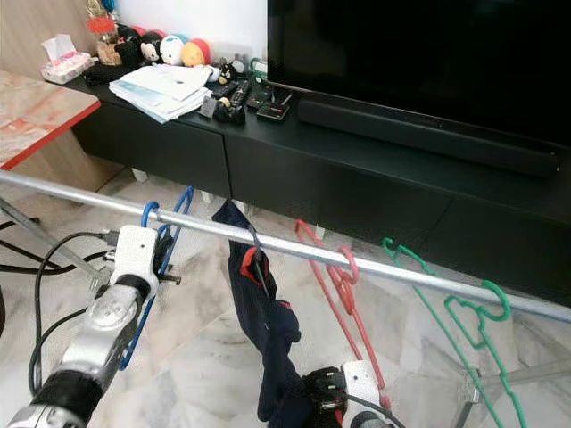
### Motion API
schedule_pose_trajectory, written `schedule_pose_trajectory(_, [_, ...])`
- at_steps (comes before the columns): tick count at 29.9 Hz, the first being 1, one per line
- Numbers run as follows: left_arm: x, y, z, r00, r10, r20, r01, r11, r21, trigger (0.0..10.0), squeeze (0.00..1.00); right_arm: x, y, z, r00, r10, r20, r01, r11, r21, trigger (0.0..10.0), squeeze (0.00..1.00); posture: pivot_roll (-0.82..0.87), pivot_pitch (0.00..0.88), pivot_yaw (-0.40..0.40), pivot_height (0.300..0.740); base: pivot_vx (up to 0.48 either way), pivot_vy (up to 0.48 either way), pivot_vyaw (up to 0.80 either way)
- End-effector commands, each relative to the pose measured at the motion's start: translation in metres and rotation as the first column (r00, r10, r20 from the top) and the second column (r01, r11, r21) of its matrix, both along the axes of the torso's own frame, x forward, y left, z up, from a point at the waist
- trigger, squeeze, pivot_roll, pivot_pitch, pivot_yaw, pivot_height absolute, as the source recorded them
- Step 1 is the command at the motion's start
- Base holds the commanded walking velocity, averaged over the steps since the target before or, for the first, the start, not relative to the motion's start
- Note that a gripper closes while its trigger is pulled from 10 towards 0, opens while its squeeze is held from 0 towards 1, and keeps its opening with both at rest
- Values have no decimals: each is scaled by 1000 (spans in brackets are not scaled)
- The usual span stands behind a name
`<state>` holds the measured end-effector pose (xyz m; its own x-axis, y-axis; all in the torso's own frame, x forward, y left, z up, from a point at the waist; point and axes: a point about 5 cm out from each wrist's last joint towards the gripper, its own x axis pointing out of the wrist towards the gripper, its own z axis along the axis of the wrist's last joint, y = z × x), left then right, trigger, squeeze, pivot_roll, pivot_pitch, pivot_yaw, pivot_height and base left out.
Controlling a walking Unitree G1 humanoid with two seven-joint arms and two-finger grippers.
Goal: Hang hanger
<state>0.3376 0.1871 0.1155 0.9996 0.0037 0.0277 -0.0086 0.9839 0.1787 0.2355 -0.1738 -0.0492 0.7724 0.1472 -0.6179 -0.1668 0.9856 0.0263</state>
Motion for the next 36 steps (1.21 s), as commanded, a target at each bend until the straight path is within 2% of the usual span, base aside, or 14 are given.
schedule_pose_trajectory(1, [-5, 7, 2, 1000, 7, 21, -6, 1000, -18, 0, 0, -2, 0, -2, 1000, -17, -7, 17, 1000, 13, 10000, 0, 74, 66, 10, 740, 0, 0, 0])
schedule_pose_trajectory(5, [-7, 9, 2, 1000, 21, 19, -20, 1000, -18, 0, 0, 0, 3, -1, 1000, -14, -1, 14, 1000, 15, 10000, 0, 73, 62, 14, 740, 0, 0, 0])
schedule_pose_trajectory(9, [4, 1, 1, 999, 3, -43, -3, 1000, -2, 0, 0, 1, 6, 0, 1000, -12, 3, 12, 1000, 16, 10000, 0, 67, 62, 17, 740, 0, 0, 0])
schedule_pose_trajectory(10, [8, -5, -1, 997, -6, -80, 7, 1000, 6, 2275, 0, 2, 5, 1, 1000, -14, 6, 14, 1000, 16, 10000, 0, 63, 62, 18, 740, 0, 0, 0])
schedule_pose_trajectory(11, [9, -8, 0, 997, -15, -73, 16, 1000, 6, 4392, 0, 2, 5, 1, 1000, -15, 9, 14, 1000, 16, 10000, 0, 60, 60, 18, 740, 0, 0, 0])
schedule_pose_trajectory(12, [10, -10, 1, 998, -22, -65, 22, 1000, 5, 4392, 0, 3, 5, 1, 1000, -15, 11, 15, 1000, 16, 10000, 0, 58, 60, 19, 740, 0, 0, 0])
schedule_pose_trajectory(13, [11, -12, 3, 998, -28, -51, 28, 1000, 3, 7843, 0, 3, 5, 2, 1000, -15, 13, 15, 1000, 16, 10000, 0, 56, 60, 19, 740, 0, 0, 0])
schedule_pose_trajectory(14, [12, -14, 6, 999, -30, -31, 29, 1000, -10, 10000, 0, 3, 4, 2, 1000, -15, 14, 15, 1000, 15, 10000, 0, 55, 60, 19, 740, 0, 0, 0])
schedule_pose_trajectory(16, [11, -16, 16, 999, -30, 31, 31, 999, -32, 10000, 0, 3, 3, 2, 1000, -19, 16, 19, 1000, 13, 10000, 0, 54, 54, 18, 740, 0, 0, 0])
schedule_pose_trajectory(18, [10, -17, 17, 998, -34, 45, 36, 999, -28, 10000, 0, 3, 2, 2, 1000, -21, 16, 21, 1000, 13, 10000, 0, 54, 53, 18, 740, 0, 0, 0])
schedule_pose_trajectory(22, [-8, -12, 7, 998, -38, 47, 39, 999, -11, 10000, 0, 2, 1, 2, 1000, -21, 14, 21, 1000, 11, 10000, 0, 58, 44, 21, 740, 0, 0, 0])
schedule_pose_trajectory(26, [-44, -9, -25, 999, -53, -11, 54, 998, 27, 10000, 0, 2, 5, 2, 1000, -11, 23, 11, 1000, 13, 10000, 0, 73, 34, 21, 740, 0, 0, 0])
schedule_pose_trajectory(29, [-69, -7, -46, 997, -12, -74, 9, 999, -38, 10000, 0, 4, 8, 3, 999, -7, 35, 7, 1000, 15, 10000, 0, 70, 24, 28, 740, 0, 0, 0])
schedule_pose_trajectory(36, [-88, -3, -61, 989, 48, -142, -54, 998, -40, 10000, 0, 6, 11, 4, 999, -13, 49, 12, 1000, 20, 10000, 0, 68, 0, 40, 740, 0, 0, 0])
